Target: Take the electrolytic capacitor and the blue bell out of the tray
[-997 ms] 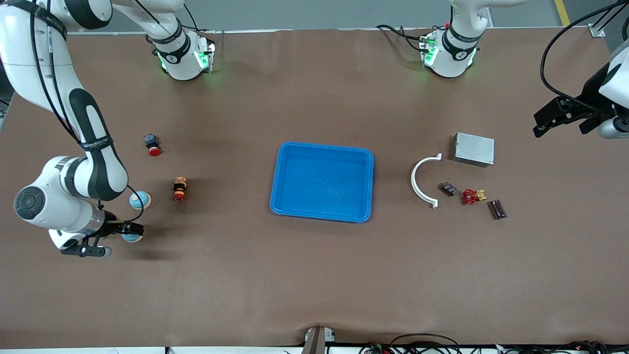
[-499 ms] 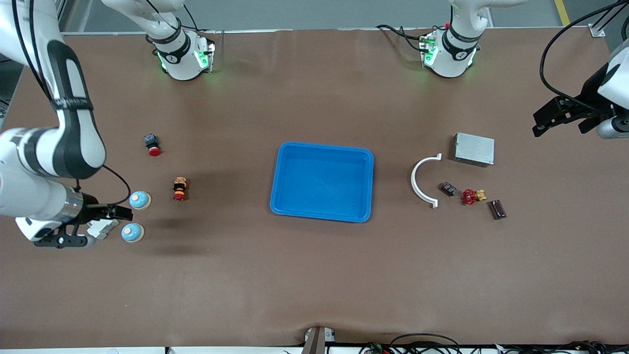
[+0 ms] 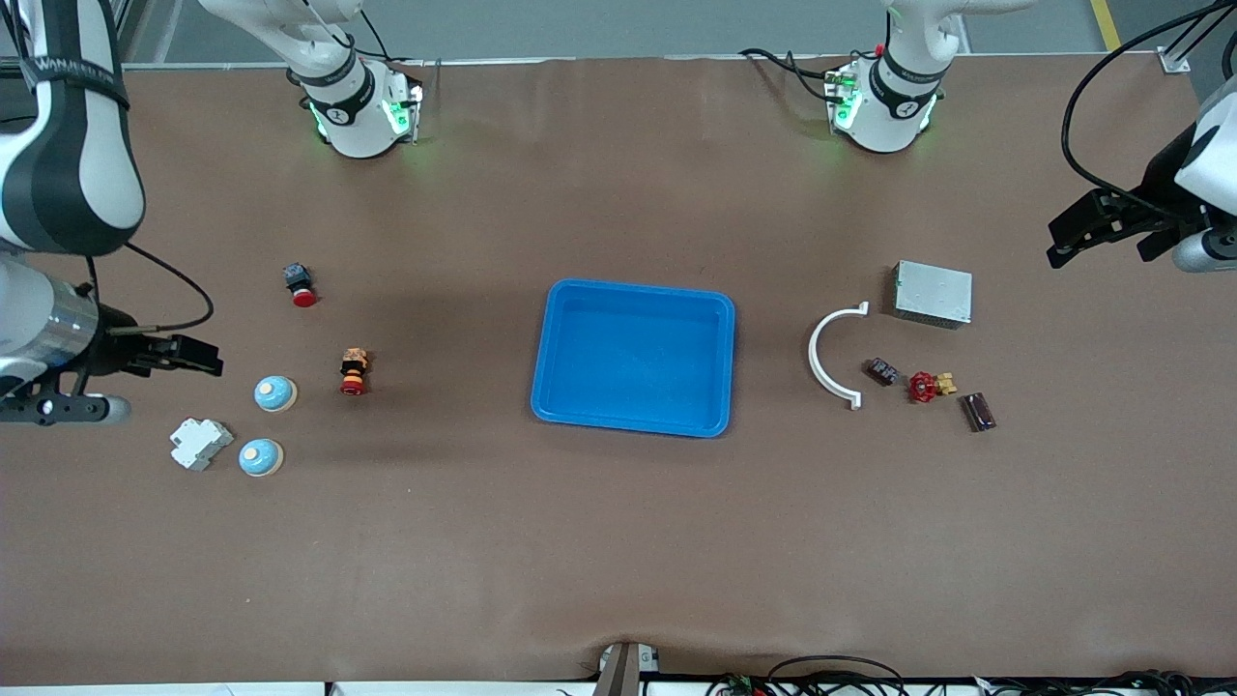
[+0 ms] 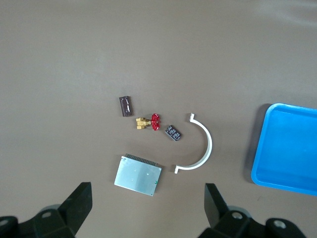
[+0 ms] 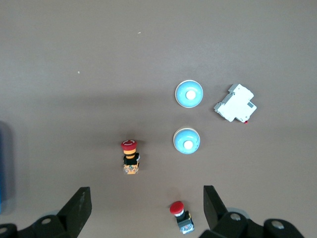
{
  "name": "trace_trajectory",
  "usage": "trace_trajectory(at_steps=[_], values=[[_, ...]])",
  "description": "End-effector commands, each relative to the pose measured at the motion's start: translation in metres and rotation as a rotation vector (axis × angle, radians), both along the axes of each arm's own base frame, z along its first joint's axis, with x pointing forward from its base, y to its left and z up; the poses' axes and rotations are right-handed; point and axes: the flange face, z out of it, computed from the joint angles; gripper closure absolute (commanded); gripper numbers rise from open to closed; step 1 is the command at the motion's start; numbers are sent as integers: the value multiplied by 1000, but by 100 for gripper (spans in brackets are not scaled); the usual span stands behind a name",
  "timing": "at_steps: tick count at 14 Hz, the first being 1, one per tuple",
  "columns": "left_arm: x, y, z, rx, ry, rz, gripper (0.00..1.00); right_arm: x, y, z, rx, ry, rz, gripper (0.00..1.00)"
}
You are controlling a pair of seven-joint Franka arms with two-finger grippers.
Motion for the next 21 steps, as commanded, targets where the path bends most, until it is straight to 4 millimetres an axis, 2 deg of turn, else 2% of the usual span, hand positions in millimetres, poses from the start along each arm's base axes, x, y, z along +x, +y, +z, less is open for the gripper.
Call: trace_trajectory(at_steps=[1, 6, 9, 12, 17, 21], values=[[-8, 0, 3, 5, 12, -20, 0, -18, 5, 15, -18, 6, -17, 0], [-11, -1, 4, 6, 21, -21, 0, -30, 24, 32, -19, -11, 9, 0], [-11, -2, 3, 6, 24, -24, 0, -33, 43, 29, -19, -5, 12, 0], [-12, -2, 3, 6, 24, -26, 0, -33, 45, 31, -19, -8, 2, 0], [-14, 0, 5, 2, 23, -20, 0, -51, 32, 79, -22, -91, -18, 0], [-14, 0, 5, 4, 24, -21, 0, -56, 22, 106, -24, -114, -36, 0]])
